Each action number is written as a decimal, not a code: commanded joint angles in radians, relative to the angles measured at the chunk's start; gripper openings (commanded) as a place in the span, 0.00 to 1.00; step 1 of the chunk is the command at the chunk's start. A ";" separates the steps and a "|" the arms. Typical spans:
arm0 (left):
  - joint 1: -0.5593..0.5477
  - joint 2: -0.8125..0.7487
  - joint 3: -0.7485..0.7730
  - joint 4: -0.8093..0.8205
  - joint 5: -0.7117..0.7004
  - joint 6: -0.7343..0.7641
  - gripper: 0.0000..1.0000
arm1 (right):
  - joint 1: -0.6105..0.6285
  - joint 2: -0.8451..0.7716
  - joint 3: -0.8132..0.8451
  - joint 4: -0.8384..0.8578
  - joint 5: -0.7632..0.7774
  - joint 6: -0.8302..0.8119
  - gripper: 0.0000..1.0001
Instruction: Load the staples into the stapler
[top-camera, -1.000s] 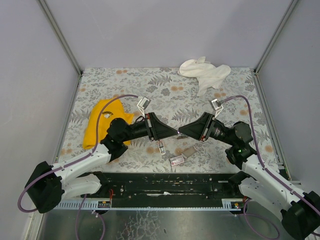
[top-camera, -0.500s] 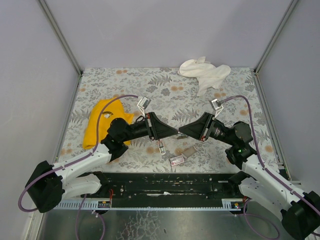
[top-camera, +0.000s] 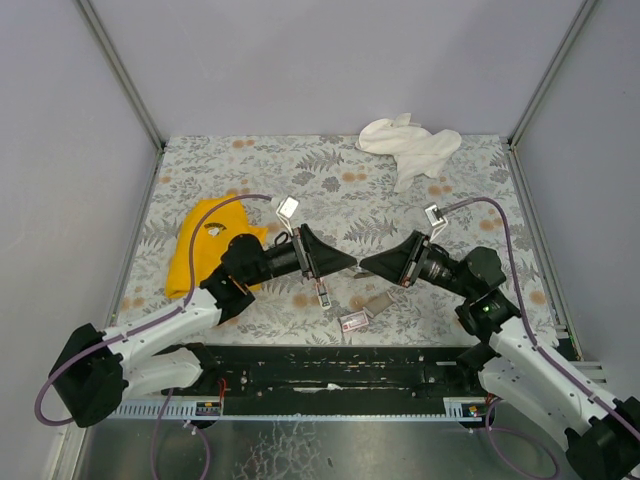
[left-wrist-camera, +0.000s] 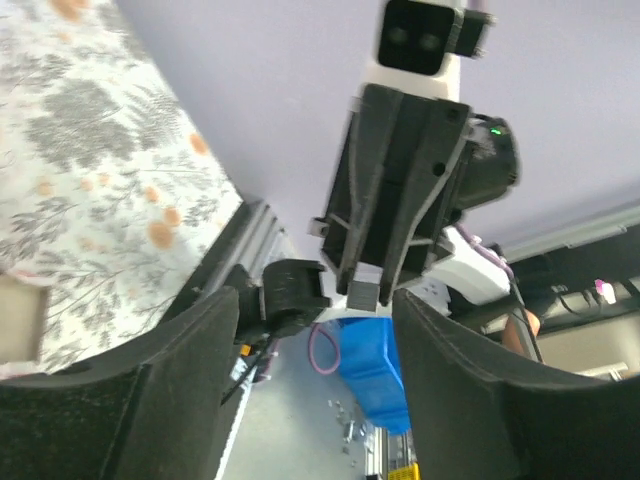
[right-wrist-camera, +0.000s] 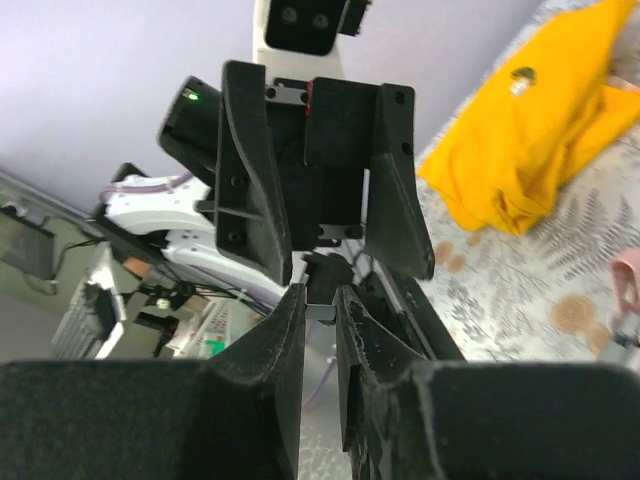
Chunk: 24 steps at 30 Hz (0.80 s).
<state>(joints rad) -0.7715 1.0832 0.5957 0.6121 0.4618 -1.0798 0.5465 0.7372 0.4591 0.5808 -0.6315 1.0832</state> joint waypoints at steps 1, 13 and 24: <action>0.006 -0.023 0.022 -0.266 -0.147 0.114 0.65 | 0.010 -0.071 0.094 -0.339 0.096 -0.255 0.18; -0.025 0.219 0.167 -0.503 -0.325 0.204 0.63 | 0.010 -0.137 0.187 -0.765 0.292 -0.500 0.19; -0.071 0.463 0.338 -0.650 -0.449 0.257 0.58 | 0.010 -0.149 0.189 -0.800 0.324 -0.531 0.20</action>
<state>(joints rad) -0.8307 1.4979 0.8906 0.0357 0.0772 -0.8627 0.5499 0.5972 0.6224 -0.2237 -0.3305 0.5880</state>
